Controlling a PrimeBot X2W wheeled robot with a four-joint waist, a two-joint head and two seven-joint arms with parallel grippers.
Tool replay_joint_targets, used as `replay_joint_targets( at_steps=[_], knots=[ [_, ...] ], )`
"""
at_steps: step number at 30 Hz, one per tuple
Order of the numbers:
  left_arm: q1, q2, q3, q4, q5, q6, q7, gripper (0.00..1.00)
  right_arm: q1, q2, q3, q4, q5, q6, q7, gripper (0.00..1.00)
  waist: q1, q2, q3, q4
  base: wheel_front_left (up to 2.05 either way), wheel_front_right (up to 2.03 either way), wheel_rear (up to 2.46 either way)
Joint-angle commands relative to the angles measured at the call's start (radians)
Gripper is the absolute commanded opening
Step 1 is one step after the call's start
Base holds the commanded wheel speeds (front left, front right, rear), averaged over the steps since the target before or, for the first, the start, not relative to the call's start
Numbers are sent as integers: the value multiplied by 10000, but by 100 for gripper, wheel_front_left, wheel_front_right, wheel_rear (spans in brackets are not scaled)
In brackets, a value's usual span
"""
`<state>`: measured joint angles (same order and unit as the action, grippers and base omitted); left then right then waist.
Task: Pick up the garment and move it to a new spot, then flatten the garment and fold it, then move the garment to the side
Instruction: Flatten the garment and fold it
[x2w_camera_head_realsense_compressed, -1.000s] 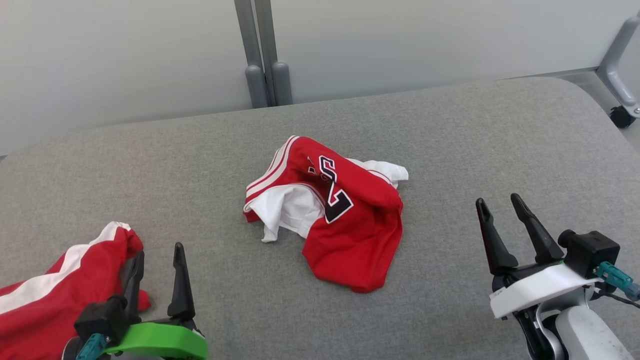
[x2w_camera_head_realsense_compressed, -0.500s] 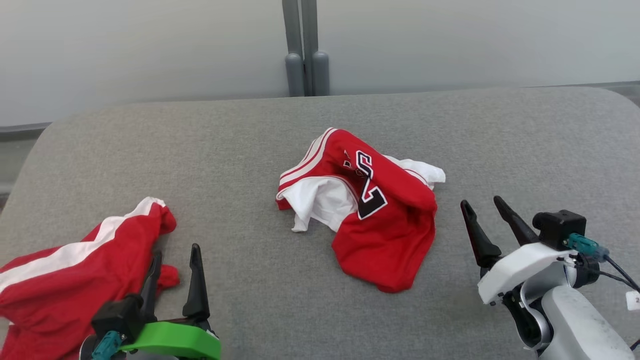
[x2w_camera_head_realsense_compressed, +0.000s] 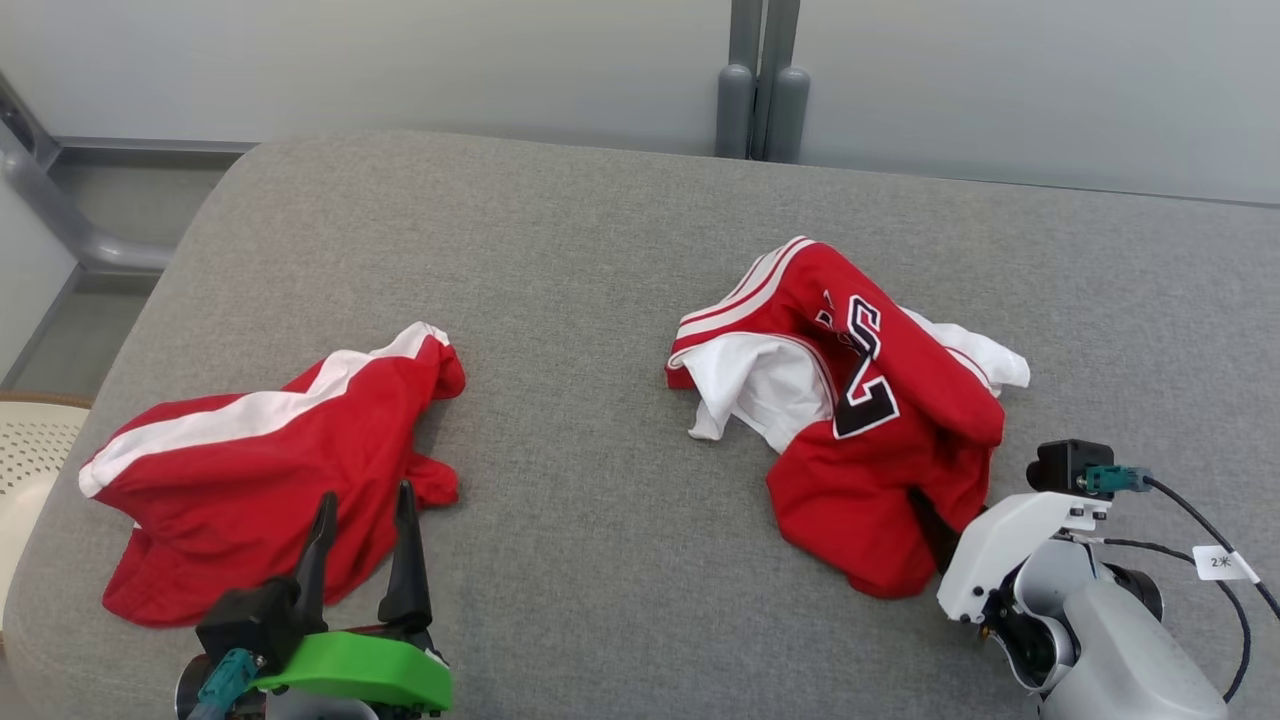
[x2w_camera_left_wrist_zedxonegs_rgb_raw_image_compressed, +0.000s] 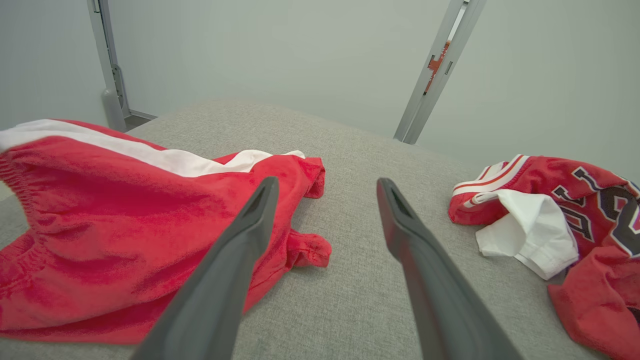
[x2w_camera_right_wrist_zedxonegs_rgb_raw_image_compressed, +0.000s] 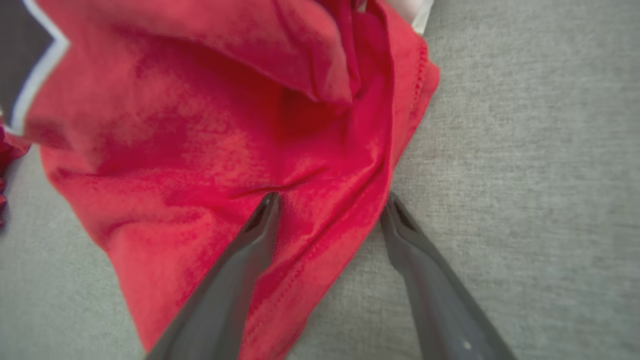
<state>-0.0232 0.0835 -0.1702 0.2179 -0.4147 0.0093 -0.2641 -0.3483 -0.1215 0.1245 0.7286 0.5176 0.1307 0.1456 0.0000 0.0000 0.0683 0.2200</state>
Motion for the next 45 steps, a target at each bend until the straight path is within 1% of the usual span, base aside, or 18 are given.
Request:
replay_joint_targets(
  at_steps=[1, 2, 3, 4, 10, 12, 15, 16, 20, 24, 27, 30, 31, 32, 33, 36, 39, 45],
  knots=[
    [-162, -13, 16, 25, 109, -27, -5, 100, 57, 59, -51, 213, 20, -1, 137, 52, 0, 0, 51, 154, 0, 0, 0],
    [-165, -18, 34, 45, 116, -42, -5, 100, 31, 120, -81, 280, 39, 1, 160, 40, 0, 0, 38, 166, 0, 0, 0],
    [-167, -20, 49, 60, 122, -46, -5, 100, 11, 176, -83, 306, 52, 1, 159, 15, 0, 0, 27, 166, 0, 0, 0],
    [-166, -26, 78, 70, 124, -47, -5, 100, -17, 232, -53, 278, 96, 1, 93, 0, 0, 0, 16, 152, 0, 0, 0],
    [-35, -3, 171, 106, 164, -89, -4, 100, -404, -51, 41, -285, 132, 1, -315, 0, 0, 0, -71, -238, 0, 0, 0],
    [-26, -12, 154, 114, 163, -100, -4, 100, -527, -453, 189, -561, -199, -1, -406, 0, 0, 0, -90, -402, 0, 0, 0],
    [-159, -28, 103, 114, 159, -160, -4, 100, -819, -1047, 106, -1101, -265, 1, -421, 0, 0, 0, 60, -585, 0, 0, 0],
    [-303, -39, 24, 108, 193, -196, -4, 100, -1077, -1538, -6, -1354, -317, -1, -319, 0, 0, 0, 297, -647, 0, 0, 0],
    [-585, -58, -113, 68, 239, -191, 1, 100, -1803, -2350, -106, -1690, -289, 1, -62, 0, 0, 0, 996, -686, 0, 0, 0],
    [-1101, -96, -328, -3, 331, -206, 27, 100, -2902, -3294, -208, -1344, -91, -4, 44, 0, 0, 0, 1986, -497, 0, 0, 0],
    [-1403, -129, -468, 4, 400, -205, 29, 100, -3750, -3706, -271, -806, 16, -3, -138, 0, 0, 0, 2548, -295, 0, 0, 0],
    [-1713, -171, -629, 80, 431, -236, 22, 100, -4515, -4050, -257, 97, 115, -4, -503, 0, 0, 0, 2941, -102, 0, 0, 0],
    [-1790, -184, -671, 120, 434, -251, 19, 100, -4693, -4119, -291, 428, 158, -4, -642, 7, 0, 0, 3000, -58, 0, 0, 0],
    [-1851, -194, -717, 180, 439, -249, 15, 100, -4864, -4213, -326, 896, 220, -4, -738, 48, 0, 0, 3039, -1, 0, 0, 0],
    [-1882, -200, -744, 233, 445, -247, 11, 100, -4987, -4205, -341, 1235, 239, -4, -841, 100, 0, 0, 3036, 19, 0, 0, 0],
    [-1956, -198, -761, 363, 428, -230, -1, 100, -5381, -4174, -336, 2059, 209, -1, -1497, 100, 0, 0, 2870, -9, 0, 0, 0],
    [-1885, -203, -725, 500, 383, -262, -10, 100, -5423, -4049, -127, 2564, 19, -3, -2114, 100, 0, 0, 2511, -232, 0, 0, 0],
    [-1563, -100, -592, 695, 306, -309, -11, 100, -5170, -3481, 537, 2584, -11, -4, -3163, 100, 0, 0, 1484, -975, 0, 0, 0]
  ],
)
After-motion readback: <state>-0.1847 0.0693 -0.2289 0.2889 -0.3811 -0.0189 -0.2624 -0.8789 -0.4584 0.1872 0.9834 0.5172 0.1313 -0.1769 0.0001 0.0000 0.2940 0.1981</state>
